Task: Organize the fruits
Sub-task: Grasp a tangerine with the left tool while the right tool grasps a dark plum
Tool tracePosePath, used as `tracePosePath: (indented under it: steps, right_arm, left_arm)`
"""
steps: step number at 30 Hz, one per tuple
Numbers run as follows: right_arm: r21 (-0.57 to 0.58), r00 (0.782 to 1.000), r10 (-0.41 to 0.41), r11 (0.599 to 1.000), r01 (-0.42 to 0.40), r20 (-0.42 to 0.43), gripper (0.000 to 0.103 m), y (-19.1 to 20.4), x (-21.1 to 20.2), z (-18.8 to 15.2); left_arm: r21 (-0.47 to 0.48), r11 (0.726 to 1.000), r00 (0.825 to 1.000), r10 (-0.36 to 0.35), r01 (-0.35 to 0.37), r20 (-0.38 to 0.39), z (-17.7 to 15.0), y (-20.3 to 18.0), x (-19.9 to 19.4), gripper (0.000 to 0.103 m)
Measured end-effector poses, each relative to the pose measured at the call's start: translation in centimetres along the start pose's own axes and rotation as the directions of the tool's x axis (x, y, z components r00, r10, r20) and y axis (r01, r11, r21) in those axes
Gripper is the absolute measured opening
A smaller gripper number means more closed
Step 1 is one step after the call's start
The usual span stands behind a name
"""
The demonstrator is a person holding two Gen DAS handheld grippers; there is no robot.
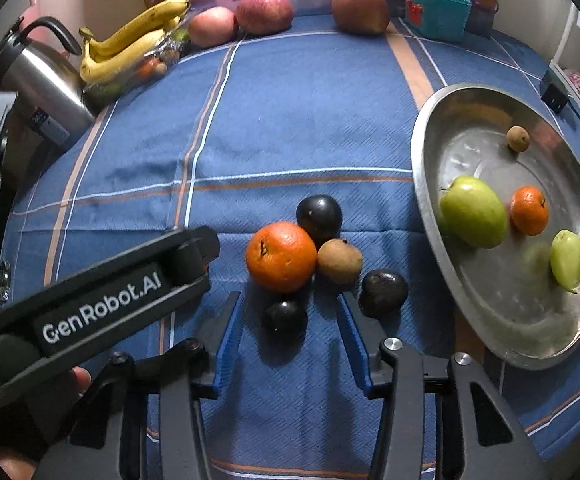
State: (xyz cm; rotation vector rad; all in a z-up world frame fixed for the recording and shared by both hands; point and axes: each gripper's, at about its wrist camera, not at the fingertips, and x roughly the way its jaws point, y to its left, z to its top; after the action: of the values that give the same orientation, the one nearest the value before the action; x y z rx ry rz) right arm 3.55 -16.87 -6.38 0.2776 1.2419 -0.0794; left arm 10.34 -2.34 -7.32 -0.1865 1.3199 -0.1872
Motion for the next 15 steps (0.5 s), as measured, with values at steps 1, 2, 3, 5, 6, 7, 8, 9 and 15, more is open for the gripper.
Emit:
tracePosePath:
  steps: [1, 2, 3, 5, 6, 7, 8, 9, 15]
  right_arm:
    - [-0.002, 1.000, -0.002, 1.000, 0.002, -0.005, 0.047, 0.1, 0.1, 0.0]
    - [-0.003, 1.000, -0.004, 1.000, 0.004, -0.012, 0.047, 0.1, 0.3, -0.1]
    - [-0.003, 1.000, -0.008, 1.000, 0.008, -0.018, 0.046, 0.3, 0.6, 0.0]
    - [-0.005, 1.000, -0.013, 1.000, 0.013, -0.029, 0.046, 0.5, 0.9, 0.0]
    - [-0.006, 0.999, -0.013, 1.000, 0.012, -0.035, 0.045, 0.6, 1.2, -0.1]
    - [-0.007, 0.999, -0.011, 1.000, 0.011, -0.041, 0.045, 0.6, 1.4, -0.1]
    - [-0.008, 0.999, -0.011, 1.000, 0.011, -0.047, 0.045, 0.7, 1.6, 0.0]
    - [-0.010, 0.999, -0.012, 1.000, 0.011, -0.052, 0.045, 0.7, 1.8, 0.0]
    - [-0.020, 0.998, -0.022, 1.000, 0.021, -0.060, 0.044, 0.8, 2.2, 0.1]
  left_arm:
    - [-0.001, 1.000, 1.000, 0.000, 0.000, 0.000, 0.0, 0.0, 0.0, 0.084]
    - [-0.002, 1.000, 1.000, 0.000, 0.000, -0.002, 0.2, 0.0, 0.0, 0.083]
    - [-0.003, 1.000, 1.000, -0.001, 0.001, -0.004, 0.2, 0.0, 0.1, 0.083]
    - [-0.006, 1.000, 1.000, -0.003, 0.003, -0.007, 0.3, 0.0, 0.2, 0.080]
    - [-0.006, 1.000, 1.000, -0.004, 0.004, -0.008, 0.3, 0.0, 0.2, 0.079]
    - [-0.006, 1.000, 1.000, -0.004, 0.004, -0.007, 0.3, 0.0, 0.2, 0.077]
    - [-0.006, 1.000, 1.000, -0.006, 0.006, -0.008, 0.3, 0.1, 0.2, 0.076]
    - [-0.007, 1.000, 1.000, -0.007, 0.007, -0.009, 0.3, 0.0, 0.3, 0.073]
    - [-0.029, 0.999, 0.999, -0.021, 0.020, -0.025, 0.3, 0.2, 0.6, 0.068]
